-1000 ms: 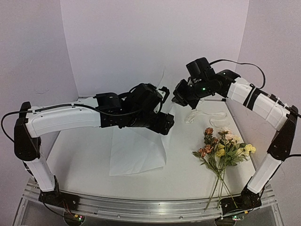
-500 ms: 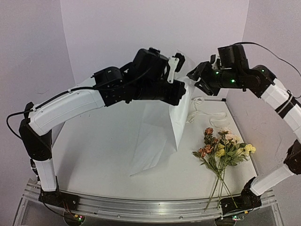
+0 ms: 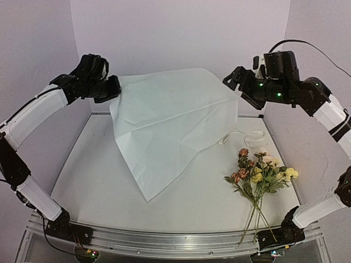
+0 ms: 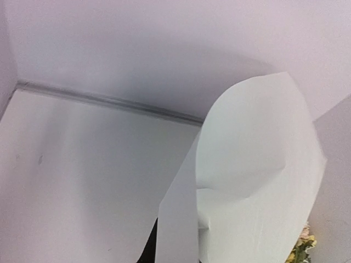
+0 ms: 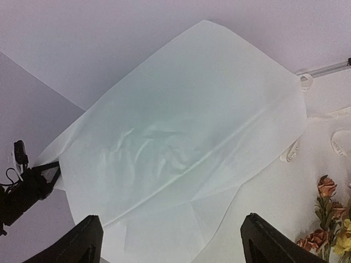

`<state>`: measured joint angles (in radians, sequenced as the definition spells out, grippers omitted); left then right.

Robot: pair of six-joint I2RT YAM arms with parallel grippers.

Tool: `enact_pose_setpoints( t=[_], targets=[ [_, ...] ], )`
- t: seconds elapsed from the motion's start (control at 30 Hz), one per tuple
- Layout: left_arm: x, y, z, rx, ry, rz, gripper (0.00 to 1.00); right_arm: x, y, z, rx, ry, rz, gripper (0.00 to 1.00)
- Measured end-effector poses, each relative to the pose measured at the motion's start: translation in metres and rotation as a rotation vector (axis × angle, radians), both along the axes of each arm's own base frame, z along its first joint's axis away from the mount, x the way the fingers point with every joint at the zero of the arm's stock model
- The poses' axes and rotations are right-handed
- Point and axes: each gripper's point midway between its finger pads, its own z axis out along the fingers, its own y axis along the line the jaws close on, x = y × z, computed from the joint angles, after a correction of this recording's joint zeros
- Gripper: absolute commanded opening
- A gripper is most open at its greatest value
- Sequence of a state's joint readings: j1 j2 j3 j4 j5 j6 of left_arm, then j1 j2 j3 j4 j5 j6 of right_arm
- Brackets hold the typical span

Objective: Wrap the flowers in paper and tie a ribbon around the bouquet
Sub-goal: Place the flattened wrapping paper at the center of the board.

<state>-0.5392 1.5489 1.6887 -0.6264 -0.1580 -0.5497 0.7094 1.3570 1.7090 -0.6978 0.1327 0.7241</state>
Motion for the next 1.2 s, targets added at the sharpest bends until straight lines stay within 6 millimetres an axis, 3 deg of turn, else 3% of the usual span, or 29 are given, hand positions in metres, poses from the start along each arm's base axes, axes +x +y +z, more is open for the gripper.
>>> enact_pose_setpoints(
  t=[0.1, 0.23, 0.5, 0.6, 0.73, 0.93, 1.1, 1.2],
  targets=[
    [-0.001, 0.049, -0.039, -0.016, 0.092, 0.087, 0.0, 0.012, 0.013, -0.026, -0.048, 0.051, 0.018, 0.91],
    [-0.007, 0.084, -0.095, -0.036, 0.22, 0.137, 0.0, 0.026, 0.034, -0.066, -0.101, 0.134, 0.056, 0.92],
    [-0.023, 0.099, -0.212, -0.022, 0.462, 0.155, 0.0, 0.036, 0.069, -0.164, -0.182, 0.332, 0.15, 0.91],
    [-0.032, 0.111, -0.246, -0.023, 0.526, 0.195, 0.0, 0.04, 0.09, -0.204, -0.211, 0.406, 0.193, 0.9],
    [-0.036, 0.125, -0.274, -0.027, 0.577, 0.24, 0.0, 0.039, 0.128, -0.257, -0.261, 0.495, 0.269, 0.87],
    [-0.05, 0.124, -0.302, -0.049, 0.629, 0.232, 0.02, 0.033, 0.182, -0.306, -0.301, 0.548, 0.365, 0.74],
    [-0.058, 0.126, -0.311, -0.047, 0.654, 0.235, 0.07, 0.018, 0.197, -0.337, -0.329, 0.595, 0.392, 0.72],
    [-0.055, 0.133, -0.314, -0.039, 0.66, 0.243, 0.25, 0.011, 0.197, -0.349, -0.344, 0.617, 0.395, 0.71]
  ],
)
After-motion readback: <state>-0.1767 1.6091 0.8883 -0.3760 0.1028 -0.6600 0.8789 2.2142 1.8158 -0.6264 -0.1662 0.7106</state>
